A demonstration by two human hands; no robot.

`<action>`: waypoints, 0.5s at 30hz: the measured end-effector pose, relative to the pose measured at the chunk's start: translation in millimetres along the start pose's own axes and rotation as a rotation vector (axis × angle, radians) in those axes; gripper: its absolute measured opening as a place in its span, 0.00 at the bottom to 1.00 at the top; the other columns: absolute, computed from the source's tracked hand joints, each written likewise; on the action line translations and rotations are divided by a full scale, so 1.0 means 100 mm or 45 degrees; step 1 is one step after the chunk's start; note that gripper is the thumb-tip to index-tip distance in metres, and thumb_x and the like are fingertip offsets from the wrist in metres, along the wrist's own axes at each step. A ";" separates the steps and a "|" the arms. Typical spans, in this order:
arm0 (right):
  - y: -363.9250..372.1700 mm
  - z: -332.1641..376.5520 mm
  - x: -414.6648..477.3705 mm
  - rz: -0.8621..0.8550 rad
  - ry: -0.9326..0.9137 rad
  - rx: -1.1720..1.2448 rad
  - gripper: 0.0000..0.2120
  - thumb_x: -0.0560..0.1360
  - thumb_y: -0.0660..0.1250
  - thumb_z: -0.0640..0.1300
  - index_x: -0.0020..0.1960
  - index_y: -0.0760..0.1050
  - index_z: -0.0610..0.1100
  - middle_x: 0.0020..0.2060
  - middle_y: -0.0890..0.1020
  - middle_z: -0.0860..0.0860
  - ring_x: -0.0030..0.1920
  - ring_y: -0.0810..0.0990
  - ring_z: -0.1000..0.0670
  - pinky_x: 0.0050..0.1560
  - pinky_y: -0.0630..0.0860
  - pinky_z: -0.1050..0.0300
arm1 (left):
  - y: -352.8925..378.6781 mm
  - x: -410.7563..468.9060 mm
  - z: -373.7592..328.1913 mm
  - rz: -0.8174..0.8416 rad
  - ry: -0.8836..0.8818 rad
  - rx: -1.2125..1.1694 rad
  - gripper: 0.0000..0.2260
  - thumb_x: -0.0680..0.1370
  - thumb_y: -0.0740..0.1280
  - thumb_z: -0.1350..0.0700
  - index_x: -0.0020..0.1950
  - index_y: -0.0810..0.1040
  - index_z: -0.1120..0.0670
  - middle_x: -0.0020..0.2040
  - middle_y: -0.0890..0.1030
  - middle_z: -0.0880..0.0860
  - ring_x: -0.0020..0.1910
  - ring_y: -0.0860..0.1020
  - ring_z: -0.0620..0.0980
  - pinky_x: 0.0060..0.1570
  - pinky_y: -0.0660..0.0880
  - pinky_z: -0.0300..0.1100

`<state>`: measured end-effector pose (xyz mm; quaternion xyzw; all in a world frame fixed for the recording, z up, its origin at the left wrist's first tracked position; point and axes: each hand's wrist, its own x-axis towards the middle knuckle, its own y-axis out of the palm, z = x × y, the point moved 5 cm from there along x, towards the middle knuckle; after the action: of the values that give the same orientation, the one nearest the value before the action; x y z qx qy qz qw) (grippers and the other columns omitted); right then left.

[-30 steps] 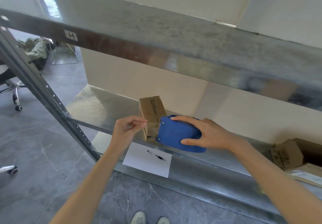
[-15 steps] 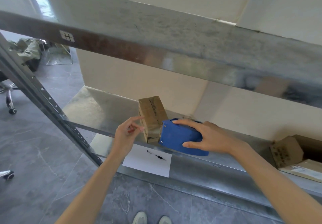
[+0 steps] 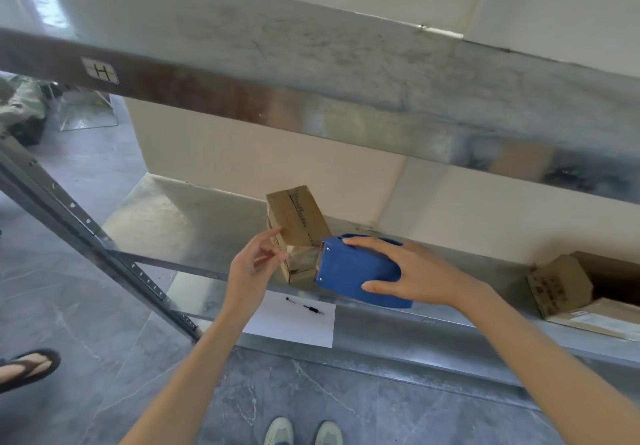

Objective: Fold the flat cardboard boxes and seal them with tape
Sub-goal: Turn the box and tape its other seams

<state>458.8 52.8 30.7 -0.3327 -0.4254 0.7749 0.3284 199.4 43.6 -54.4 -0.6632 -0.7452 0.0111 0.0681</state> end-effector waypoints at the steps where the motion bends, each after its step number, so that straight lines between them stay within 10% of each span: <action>1: 0.01 -0.01 0.00 -0.006 0.007 0.000 0.31 0.76 0.65 0.62 0.70 0.51 0.78 0.53 0.81 0.58 0.42 0.77 0.53 0.47 0.77 0.54 | 0.02 0.00 0.00 0.008 0.013 0.008 0.15 0.77 0.70 0.64 0.62 0.78 0.50 0.44 0.80 0.60 0.45 0.80 0.47 0.55 0.76 0.36; 15: -0.02 0.09 -0.01 -0.040 0.037 -0.003 0.32 0.76 0.65 0.62 0.71 0.51 0.77 0.52 0.79 0.61 0.40 0.76 0.56 0.44 0.78 0.54 | -0.02 0.24 0.15 0.147 0.018 0.122 0.16 0.79 0.69 0.59 0.64 0.77 0.44 0.43 0.82 0.48 0.45 0.79 0.46 0.47 0.74 0.35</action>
<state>453.3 49.0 36.7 -0.3374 -0.4266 0.7643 0.3464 193.2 68.2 -67.5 -0.7012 -0.7038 0.0460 0.1044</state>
